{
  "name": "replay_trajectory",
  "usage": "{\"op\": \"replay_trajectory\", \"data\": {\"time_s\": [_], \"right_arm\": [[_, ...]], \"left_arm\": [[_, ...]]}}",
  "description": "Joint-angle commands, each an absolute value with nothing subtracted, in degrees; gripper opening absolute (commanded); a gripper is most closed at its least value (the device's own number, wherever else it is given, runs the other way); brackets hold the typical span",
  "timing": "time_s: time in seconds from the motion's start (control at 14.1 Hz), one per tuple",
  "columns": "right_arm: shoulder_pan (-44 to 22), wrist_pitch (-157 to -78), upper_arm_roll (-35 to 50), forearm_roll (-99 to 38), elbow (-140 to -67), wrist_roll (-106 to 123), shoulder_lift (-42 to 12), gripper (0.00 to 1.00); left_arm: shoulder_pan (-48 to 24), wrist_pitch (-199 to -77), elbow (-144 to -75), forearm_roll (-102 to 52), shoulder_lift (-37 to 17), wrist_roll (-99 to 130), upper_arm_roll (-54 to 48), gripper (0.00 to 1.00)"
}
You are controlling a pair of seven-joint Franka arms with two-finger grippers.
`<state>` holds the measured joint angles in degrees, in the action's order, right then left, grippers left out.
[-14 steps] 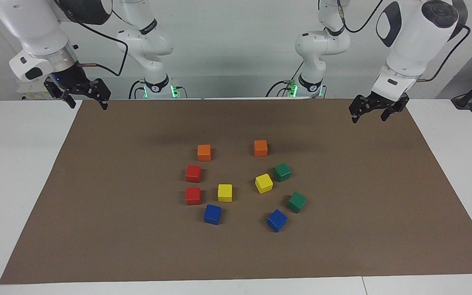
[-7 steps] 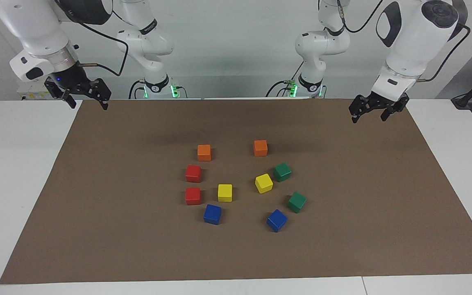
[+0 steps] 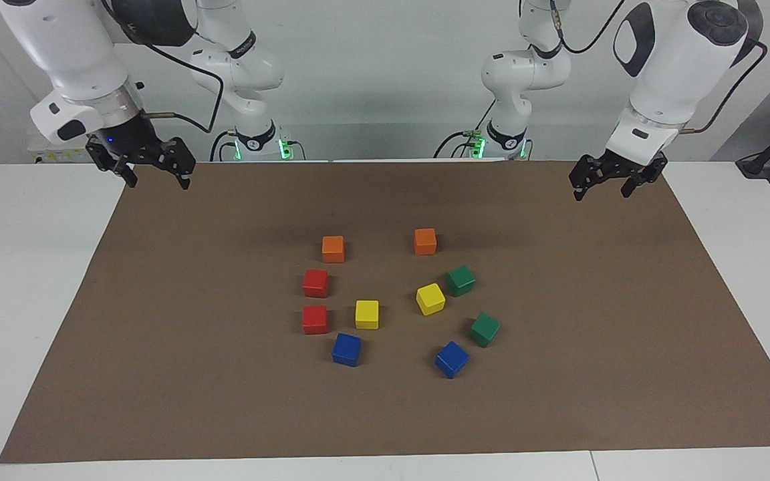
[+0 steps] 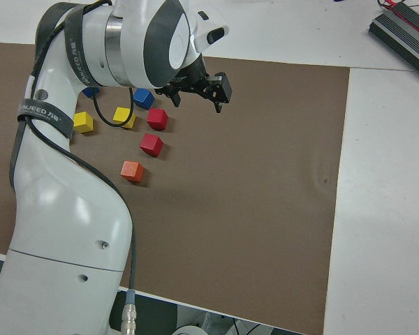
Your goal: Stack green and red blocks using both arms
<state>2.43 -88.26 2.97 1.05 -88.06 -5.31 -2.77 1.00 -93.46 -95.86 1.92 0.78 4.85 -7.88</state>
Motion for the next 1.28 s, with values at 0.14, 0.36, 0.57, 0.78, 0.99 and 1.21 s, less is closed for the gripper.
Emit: {"op": "replay_trajectory", "data": {"time_s": [0.14, 0.36, 0.57, 0.78, 0.99, 1.21], "right_arm": [[2.3, -95.2, 7.4, -1.0, -85.3, -10.9, -10.2, 1.00], [-0.7, -98.6, 8.5, -0.6, -85.9, -12.7, -13.6, 1.00], [-2.7, -101.5, 8.5, -0.4, -88.1, -15.7, -15.6, 1.00], [-5.0, -105.3, 8.6, -0.5, -92.5, -19.2, -15.6, 1.00], [-7.1, -105.9, 8.6, -0.6, -93.2, -22.9, -16.3, 1.00], [-10.2, -109.3, 8.6, -0.7, -97.0, -28.0, -15.9, 1.00]], "left_arm": [[1.3, -92.8, -95.0, 2.2, 0.4, 5.6, -8.3, 1.00], [1.3, -92.8, -95.0, 2.2, 0.4, 5.6, -8.3, 1.00], [1.3, -92.8, -95.0, 2.2, 0.4, 5.6, -8.3, 1.00], [1.3, -92.8, -95.0, 2.2, 0.4, 5.6, -8.3, 1.00], [1.3, -92.8, -95.0, 2.2, 0.3, 5.6, -8.3, 1.00], [1.3, -92.9, -95.1, 2.2, 0.4, 5.5, -8.3, 1.00]]}}
